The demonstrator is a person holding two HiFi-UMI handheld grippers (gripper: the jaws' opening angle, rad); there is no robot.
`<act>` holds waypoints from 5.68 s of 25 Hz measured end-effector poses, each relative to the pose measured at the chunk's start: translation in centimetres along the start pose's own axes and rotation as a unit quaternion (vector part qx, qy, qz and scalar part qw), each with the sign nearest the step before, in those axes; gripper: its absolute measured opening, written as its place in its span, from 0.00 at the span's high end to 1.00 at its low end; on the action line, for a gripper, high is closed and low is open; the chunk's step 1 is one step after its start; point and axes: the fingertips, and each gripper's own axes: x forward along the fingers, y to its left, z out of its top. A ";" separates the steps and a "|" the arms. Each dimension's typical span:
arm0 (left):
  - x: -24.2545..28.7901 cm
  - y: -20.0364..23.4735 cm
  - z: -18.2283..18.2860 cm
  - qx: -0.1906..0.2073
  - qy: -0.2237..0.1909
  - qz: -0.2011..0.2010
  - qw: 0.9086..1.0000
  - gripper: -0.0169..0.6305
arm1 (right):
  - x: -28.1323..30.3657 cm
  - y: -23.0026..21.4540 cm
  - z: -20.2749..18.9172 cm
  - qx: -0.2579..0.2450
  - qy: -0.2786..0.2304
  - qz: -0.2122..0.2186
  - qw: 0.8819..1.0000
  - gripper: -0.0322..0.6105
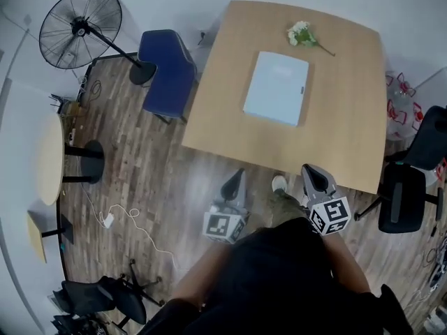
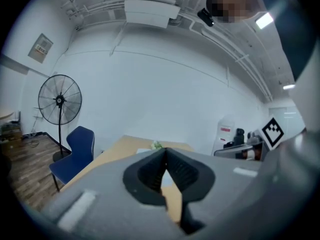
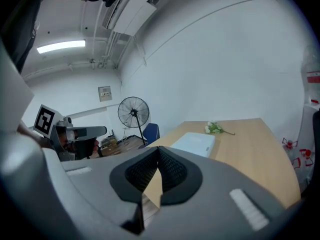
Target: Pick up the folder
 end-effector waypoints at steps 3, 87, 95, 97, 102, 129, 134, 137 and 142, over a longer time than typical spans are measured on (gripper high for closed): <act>4.4 0.0 1.0 0.001 0.004 -0.005 1.000 0.97 | 1.5 -4.5 1.0 0.004 0.005 -0.016 1.000 0.95; 38.4 19.5 -21.6 -0.152 0.376 -0.188 0.894 0.35 | 31.7 -22.9 -13.8 0.360 0.188 -0.079 0.910 0.34; 35.8 17.8 -17.9 -0.103 0.316 -0.207 0.920 0.35 | 29.3 -21.0 -10.6 0.280 0.162 -0.070 0.944 0.35; 35.1 17.3 -16.5 -0.096 0.297 -0.209 0.927 0.35 | 28.6 -20.5 -9.3 0.259 0.147 -0.069 0.952 0.35; 33.3 16.1 -12.1 -0.075 0.250 -0.211 0.942 0.35 | 26.5 -18.8 -5.2 0.214 0.111 -0.071 0.968 0.34; 24.0 10.6 8.9 0.005 0.021 -0.197 0.980 0.35 | 16.7 -10.8 14.5 0.024 -0.065 -0.054 0.996 0.34; 23.3 10.7 11.0 0.026 0.006 -0.204 0.979 0.35 | 16.2 -9.5 16.1 0.010 -0.089 -0.061 0.994 0.34; 23.0 10.9 11.7 0.032 0.000 -0.210 0.977 0.35 | 16.2 -8.9 16.6 0.002 -0.096 -0.066 0.993 0.35; 22.6 10.8 12.5 0.043 -0.010 -0.215 0.976 0.35 | 15.9 -8.3 17.3 -0.008 -0.096 -0.073 0.993 0.35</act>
